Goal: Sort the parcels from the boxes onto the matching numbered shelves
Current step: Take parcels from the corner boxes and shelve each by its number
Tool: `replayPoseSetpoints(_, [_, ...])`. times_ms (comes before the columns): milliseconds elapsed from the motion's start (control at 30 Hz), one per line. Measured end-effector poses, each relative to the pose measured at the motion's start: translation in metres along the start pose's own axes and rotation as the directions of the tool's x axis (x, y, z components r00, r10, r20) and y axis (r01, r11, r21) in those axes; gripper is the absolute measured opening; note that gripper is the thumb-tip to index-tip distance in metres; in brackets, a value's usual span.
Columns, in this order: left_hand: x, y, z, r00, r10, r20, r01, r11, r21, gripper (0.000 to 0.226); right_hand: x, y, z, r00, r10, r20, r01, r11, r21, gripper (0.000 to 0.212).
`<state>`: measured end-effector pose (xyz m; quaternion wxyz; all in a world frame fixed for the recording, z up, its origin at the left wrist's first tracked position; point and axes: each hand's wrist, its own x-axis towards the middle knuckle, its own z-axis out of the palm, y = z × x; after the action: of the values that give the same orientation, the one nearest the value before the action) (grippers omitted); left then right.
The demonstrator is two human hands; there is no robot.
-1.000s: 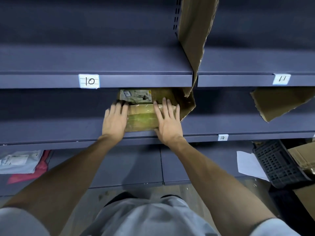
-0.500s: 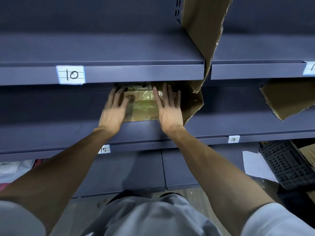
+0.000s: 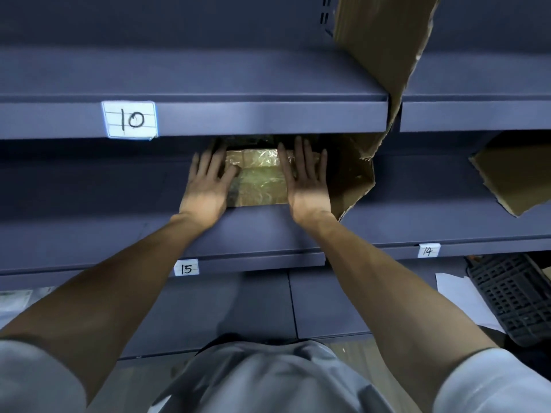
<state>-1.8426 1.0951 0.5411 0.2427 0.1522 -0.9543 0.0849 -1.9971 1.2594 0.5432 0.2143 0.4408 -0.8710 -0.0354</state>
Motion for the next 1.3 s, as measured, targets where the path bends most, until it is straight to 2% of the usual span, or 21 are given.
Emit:
replayPoseSetpoints(100, [-0.001,0.007,-0.018,0.986,-0.039,0.160,0.027,0.997,0.077,0.060,-0.002,0.006,-0.015,0.995,-0.034,0.097,0.029,0.998,0.059,0.105])
replayPoseSetpoints(200, [0.000,0.013,-0.038,0.946,-0.082,0.313,0.050,0.993,0.109,0.068,-0.011,0.010,-0.034,0.990,-0.054,0.129,0.033,0.987,0.159,0.102])
replayPoseSetpoints(267, [-0.002,0.015,-0.049,0.952,0.012,0.305,-0.034,0.997,0.066,0.069,-0.023,0.010,-0.046,0.990,-0.047,0.137,0.019,0.980,0.198,0.098])
replayPoseSetpoints(400, [-0.005,0.029,-0.063,0.938,0.185,0.292,-0.183,0.982,-0.033,0.063,-0.056,0.013,-0.065,0.953,-0.027,0.300,-0.041,0.975,0.219,0.085])
replayPoseSetpoints(500, [0.000,0.050,-0.079,0.877,0.262,0.403,-0.246,0.965,-0.092,0.069,-0.083,0.023,-0.079,0.923,0.021,0.383,-0.131,0.956,0.263,0.080])
replayPoseSetpoints(600, [0.005,0.074,-0.094,0.817,0.356,0.454,-0.296,0.934,-0.200,0.075,-0.113,0.036,-0.097,0.877,0.081,0.473,-0.240,0.927,0.287,0.079])
replayPoseSetpoints(700, [0.011,0.106,-0.101,0.744,0.484,0.460,-0.387,0.874,-0.294,0.088,-0.147,0.052,-0.114,0.836,0.180,0.519,-0.360,0.893,0.270,0.076])
replayPoseSetpoints(933, [0.019,0.198,-0.115,0.583,0.726,0.364,-0.575,0.685,-0.446,0.083,-0.231,0.097,-0.149,0.690,0.464,0.556,-0.643,0.746,0.174,0.074])
replayPoseSetpoints(1067, [0.020,0.260,-0.122,0.509,0.798,0.322,-0.634,0.601,-0.487,0.083,-0.279,0.128,-0.161,0.590,0.573,0.570,-0.744,0.659,0.108,0.074])
replayPoseSetpoints(1300, [0.026,0.385,-0.137,0.436,0.855,0.280,-0.713,0.518,-0.472,0.084,-0.368,0.205,-0.177,0.456,0.694,0.557,-0.846,0.532,0.029,0.071])
